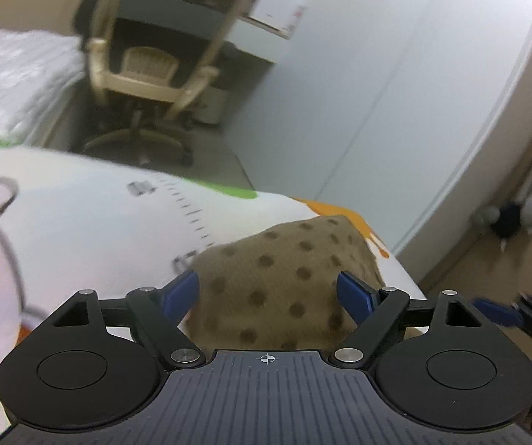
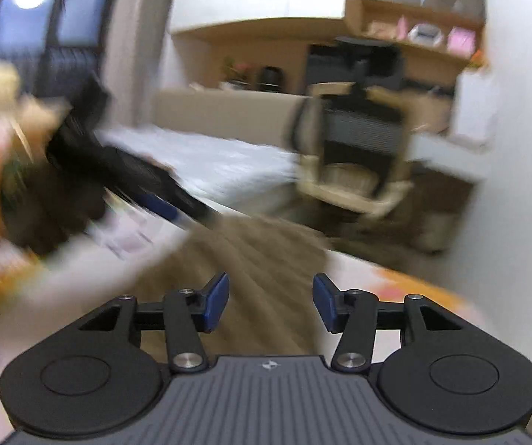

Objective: Fold clothes

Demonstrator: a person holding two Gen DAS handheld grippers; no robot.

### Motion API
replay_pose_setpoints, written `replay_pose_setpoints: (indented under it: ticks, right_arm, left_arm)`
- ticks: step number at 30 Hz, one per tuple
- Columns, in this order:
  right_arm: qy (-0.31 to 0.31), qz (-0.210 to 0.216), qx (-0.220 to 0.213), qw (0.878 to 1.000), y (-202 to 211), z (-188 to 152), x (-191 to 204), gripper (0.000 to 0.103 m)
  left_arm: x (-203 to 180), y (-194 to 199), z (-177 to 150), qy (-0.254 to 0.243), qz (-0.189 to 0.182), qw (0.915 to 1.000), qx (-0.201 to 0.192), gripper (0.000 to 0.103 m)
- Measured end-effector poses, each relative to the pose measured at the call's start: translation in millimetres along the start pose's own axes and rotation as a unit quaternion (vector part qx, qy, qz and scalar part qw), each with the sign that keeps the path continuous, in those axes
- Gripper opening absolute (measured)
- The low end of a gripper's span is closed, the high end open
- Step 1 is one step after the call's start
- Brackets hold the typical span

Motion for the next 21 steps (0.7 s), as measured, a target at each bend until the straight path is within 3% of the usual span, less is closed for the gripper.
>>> replay_pose_setpoints:
  ticks: [2,4,6,8,11,14,18,20,21]
  right_arm:
    - [-0.022,0.033,0.011,0.999,-20,12,0,0.050]
    - [-0.017,0.031,-0.003,0.999,-22,18,-5,0.052]
    - [-0.008,-0.004,-0.020,1.000,-23,24,-20,0.057]
    - [0.023,-0.069,-0.027,0.997,-33,28,-37,0.057]
    - [0.038,-0.084,0.002,0.996,-64,32,-52,0.057]
    - [0.042,-0.058,0.045,0.996,-103,34,-56,0.057]
    - [0.122,-0.176,0.085,0.973,-150,11,-80,0.056]
    - [0.116,-0.220,0.098,0.964,-155,4,-102,0.055]
    - [0.100,-0.224,0.096,0.965,-150,6,-108,0.055]
  left_arm:
    - [-5,3,4,-0.007,0.002,1.0000,-0.005,0.087]
    - [-17,20,-2,-0.022,0.005,0.9997,-0.011,0.089]
    - [-31,30,-12,-0.046,-0.010,0.9988,-0.014,0.089]
    - [-47,29,-28,-0.057,-0.052,0.9970,-0.010,0.090]
    - [-69,26,-51,-0.072,-0.109,0.9915,-0.001,0.090]
    - [-77,6,-66,-0.083,-0.111,0.9900,0.026,0.091]
    - [-78,8,-74,-0.088,-0.111,0.9891,0.039,0.091]
    - [-77,13,-78,-0.084,-0.111,0.9893,0.043,0.091]
    - [-76,15,-80,-0.083,-0.112,0.9893,0.044,0.092]
Point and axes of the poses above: each gripper's, at about its wrist camera, not at the fingertips, and y roughly against the way its jaws point, x to its left, z to its top, the point moved 2 cm from there along -y, roughly the way its jaws point, and after that the axes turned 12 degrees about -y, right-handed, at the moved point
